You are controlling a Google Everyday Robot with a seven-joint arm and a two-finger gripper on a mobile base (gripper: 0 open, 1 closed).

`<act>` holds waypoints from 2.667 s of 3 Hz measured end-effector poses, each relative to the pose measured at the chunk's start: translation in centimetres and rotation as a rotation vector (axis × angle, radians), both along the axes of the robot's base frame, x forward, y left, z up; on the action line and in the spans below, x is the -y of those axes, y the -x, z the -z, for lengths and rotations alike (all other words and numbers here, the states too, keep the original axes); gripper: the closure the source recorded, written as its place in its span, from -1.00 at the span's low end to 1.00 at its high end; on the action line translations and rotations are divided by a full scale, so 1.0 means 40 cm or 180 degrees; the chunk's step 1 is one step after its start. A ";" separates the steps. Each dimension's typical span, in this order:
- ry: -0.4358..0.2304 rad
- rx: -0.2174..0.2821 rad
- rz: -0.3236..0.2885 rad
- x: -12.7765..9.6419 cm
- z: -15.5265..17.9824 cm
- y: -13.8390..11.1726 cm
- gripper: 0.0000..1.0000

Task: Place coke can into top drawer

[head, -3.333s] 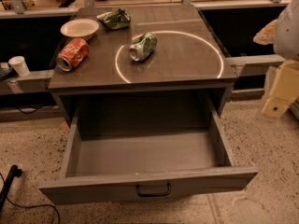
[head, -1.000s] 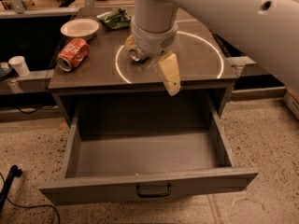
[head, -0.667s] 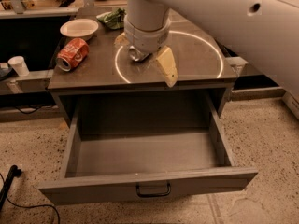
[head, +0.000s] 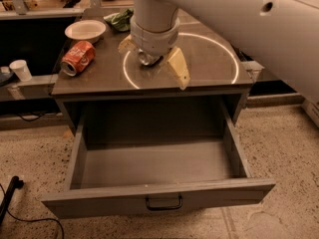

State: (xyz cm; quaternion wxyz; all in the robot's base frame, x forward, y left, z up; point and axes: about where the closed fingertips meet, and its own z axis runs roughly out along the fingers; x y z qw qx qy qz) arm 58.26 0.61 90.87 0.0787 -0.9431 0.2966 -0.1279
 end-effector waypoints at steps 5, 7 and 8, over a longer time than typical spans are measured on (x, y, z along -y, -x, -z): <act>0.0175 0.0237 -0.1366 -0.362 0.018 -0.261 -1.00; 0.0134 0.0204 -0.1352 -0.498 0.063 -0.322 -0.76; 0.0116 0.0167 -0.1240 -0.533 0.080 -0.356 -0.64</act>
Offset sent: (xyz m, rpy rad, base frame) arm 0.0832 0.0778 0.0399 -0.0137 -0.0675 0.3548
